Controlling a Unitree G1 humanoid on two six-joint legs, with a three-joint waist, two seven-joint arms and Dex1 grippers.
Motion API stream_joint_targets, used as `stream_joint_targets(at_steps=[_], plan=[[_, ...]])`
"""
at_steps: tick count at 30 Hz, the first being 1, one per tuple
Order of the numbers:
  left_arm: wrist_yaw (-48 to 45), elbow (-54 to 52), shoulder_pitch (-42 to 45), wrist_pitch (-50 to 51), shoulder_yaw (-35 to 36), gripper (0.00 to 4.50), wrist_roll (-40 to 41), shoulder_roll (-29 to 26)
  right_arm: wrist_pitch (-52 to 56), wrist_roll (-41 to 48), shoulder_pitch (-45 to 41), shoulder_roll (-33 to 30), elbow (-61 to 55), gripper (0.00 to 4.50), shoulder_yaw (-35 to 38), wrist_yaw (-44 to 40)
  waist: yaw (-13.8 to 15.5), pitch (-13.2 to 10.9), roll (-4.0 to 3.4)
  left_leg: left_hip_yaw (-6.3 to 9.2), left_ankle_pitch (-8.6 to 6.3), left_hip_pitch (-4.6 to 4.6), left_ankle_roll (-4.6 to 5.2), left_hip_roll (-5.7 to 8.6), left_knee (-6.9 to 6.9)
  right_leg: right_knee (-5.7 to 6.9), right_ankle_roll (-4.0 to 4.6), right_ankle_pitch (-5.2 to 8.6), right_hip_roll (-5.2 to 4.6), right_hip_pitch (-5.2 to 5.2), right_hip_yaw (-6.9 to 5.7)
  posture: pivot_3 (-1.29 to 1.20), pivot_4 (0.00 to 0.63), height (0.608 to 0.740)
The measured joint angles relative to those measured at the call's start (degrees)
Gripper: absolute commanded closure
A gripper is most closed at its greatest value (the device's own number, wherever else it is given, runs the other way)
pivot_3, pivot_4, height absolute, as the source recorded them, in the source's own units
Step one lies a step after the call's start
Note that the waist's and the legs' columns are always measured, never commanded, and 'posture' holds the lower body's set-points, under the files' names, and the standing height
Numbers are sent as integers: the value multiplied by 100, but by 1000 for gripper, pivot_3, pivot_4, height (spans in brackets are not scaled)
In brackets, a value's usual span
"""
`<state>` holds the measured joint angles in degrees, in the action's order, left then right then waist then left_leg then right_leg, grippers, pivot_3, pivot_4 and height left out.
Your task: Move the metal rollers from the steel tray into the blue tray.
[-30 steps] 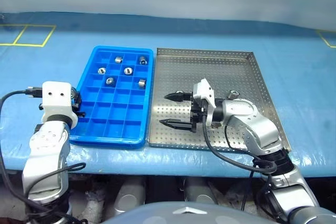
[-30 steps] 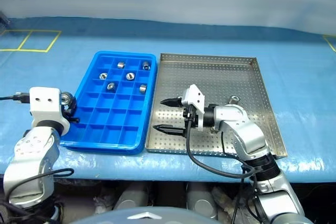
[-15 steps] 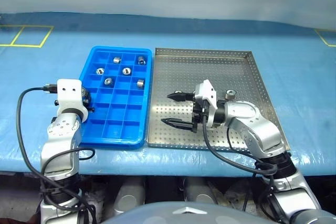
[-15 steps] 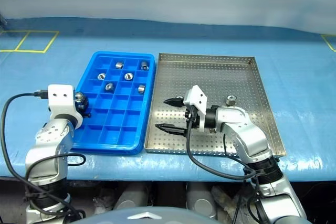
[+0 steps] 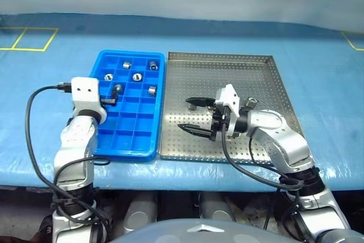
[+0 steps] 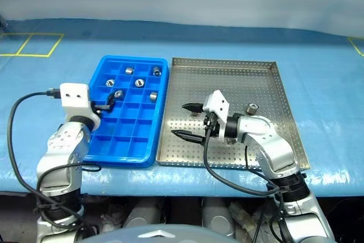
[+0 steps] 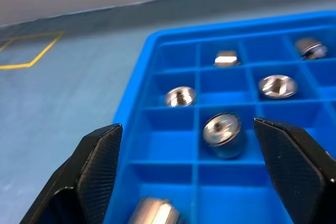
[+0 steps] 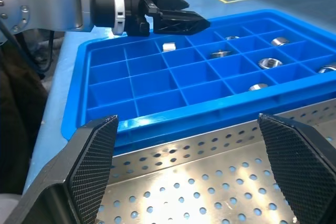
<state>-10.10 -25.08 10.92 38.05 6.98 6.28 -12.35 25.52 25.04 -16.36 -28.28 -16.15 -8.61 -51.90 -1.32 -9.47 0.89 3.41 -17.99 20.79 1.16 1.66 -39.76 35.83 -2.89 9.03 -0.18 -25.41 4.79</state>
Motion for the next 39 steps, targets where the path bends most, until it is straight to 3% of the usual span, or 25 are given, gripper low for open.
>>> stream_joint_targets(at_steps=[6,16,25,39], plan=[[-1090,436,650,-484,-1152,157,270,-192,-8,-200,409,-217,-103,0,248,381,-184,2,-4,-6,0,-1,2,-3,0,3,2,2,27,0,1,-185,150,740],[-1416,1993,1693,22,-2168,157,-307,-466,-8,-187,1037,-244,-712,0,535,815,-747,2,-4,-46,-7,-14,15,-13,-5,5,-42,12,62,0,66,-272,150,740],[-1482,2462,1884,21,-2443,157,-562,-336,-9,-180,1111,-225,-863,0,570,978,-1055,2,-4,-58,-9,-19,19,-15,-9,5,-53,8,67,-1,82,-273,150,740],[-1557,2992,1828,59,-2530,157,-710,-181,-40,-186,1037,-159,-874,0,544,970,-1102,2,-4,-62,-11,-18,21,-14,-9,4,-58,6,65,-3,87,-252,150,740]])
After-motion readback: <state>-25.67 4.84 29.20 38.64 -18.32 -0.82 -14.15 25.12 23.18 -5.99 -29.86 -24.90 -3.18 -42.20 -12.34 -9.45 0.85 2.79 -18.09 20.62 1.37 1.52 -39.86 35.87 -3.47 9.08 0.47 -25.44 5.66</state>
